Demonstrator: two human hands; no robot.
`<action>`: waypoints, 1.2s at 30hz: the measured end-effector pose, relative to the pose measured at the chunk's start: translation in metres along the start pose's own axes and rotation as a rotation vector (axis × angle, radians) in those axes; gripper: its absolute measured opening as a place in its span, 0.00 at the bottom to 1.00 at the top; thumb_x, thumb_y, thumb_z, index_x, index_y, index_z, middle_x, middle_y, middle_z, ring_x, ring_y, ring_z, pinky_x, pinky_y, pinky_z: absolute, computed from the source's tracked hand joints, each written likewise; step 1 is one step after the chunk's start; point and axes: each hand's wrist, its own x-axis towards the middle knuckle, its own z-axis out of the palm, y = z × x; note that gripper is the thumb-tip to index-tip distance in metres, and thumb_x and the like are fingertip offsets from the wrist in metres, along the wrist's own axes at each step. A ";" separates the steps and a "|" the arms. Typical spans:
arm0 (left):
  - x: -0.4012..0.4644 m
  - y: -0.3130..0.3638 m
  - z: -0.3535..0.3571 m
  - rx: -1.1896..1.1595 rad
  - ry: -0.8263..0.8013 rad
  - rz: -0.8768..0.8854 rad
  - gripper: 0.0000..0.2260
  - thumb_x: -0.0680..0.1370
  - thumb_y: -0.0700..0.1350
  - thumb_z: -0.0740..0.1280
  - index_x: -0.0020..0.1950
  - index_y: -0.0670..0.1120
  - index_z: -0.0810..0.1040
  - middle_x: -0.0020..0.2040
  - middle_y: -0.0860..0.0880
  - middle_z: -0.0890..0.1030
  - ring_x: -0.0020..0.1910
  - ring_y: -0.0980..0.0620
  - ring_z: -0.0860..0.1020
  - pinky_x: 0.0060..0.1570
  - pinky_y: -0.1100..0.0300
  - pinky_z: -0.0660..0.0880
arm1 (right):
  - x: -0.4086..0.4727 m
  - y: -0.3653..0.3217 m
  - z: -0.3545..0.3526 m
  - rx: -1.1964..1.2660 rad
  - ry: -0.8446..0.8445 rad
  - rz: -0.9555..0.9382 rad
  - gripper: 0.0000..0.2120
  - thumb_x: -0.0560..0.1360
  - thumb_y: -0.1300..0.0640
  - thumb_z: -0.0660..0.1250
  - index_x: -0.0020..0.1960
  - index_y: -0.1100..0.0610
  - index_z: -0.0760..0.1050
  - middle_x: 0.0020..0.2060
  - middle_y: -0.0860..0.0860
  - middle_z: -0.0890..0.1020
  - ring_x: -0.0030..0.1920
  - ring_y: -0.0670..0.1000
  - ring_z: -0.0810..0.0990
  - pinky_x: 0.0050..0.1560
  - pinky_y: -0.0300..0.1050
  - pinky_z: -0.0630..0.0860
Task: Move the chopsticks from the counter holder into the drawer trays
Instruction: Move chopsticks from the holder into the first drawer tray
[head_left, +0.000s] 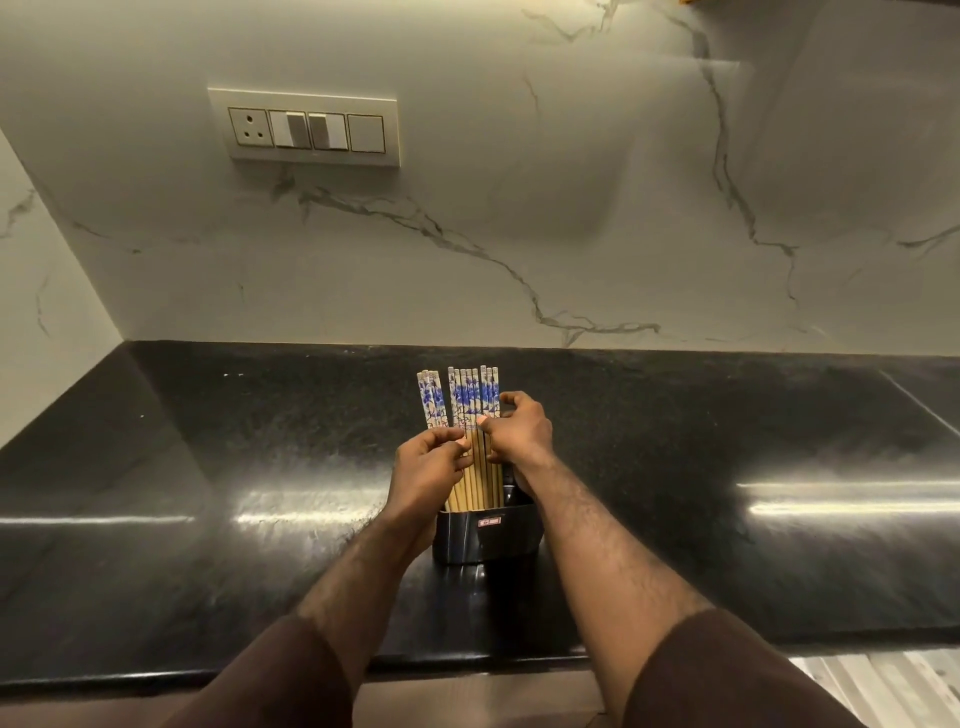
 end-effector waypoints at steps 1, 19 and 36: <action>0.001 0.000 -0.001 0.006 -0.003 -0.001 0.06 0.79 0.38 0.63 0.51 0.43 0.79 0.50 0.42 0.82 0.50 0.47 0.81 0.56 0.51 0.77 | 0.000 0.001 0.001 0.012 0.003 0.011 0.24 0.76 0.60 0.70 0.70 0.54 0.69 0.56 0.53 0.81 0.48 0.50 0.83 0.43 0.46 0.84; -0.008 0.010 0.015 0.194 -0.128 0.169 0.20 0.76 0.42 0.70 0.67 0.46 0.73 0.62 0.47 0.79 0.63 0.52 0.77 0.65 0.50 0.73 | -0.029 -0.018 -0.042 0.232 0.071 -0.223 0.14 0.72 0.61 0.75 0.56 0.55 0.81 0.47 0.48 0.86 0.47 0.45 0.85 0.52 0.45 0.83; -0.066 0.078 0.078 -0.183 -0.417 0.291 0.08 0.76 0.39 0.65 0.52 0.38 0.80 0.47 0.41 0.85 0.48 0.44 0.85 0.49 0.53 0.82 | -0.089 -0.014 -0.165 0.443 -0.058 -0.244 0.13 0.77 0.55 0.70 0.61 0.52 0.78 0.55 0.52 0.83 0.57 0.52 0.82 0.52 0.47 0.79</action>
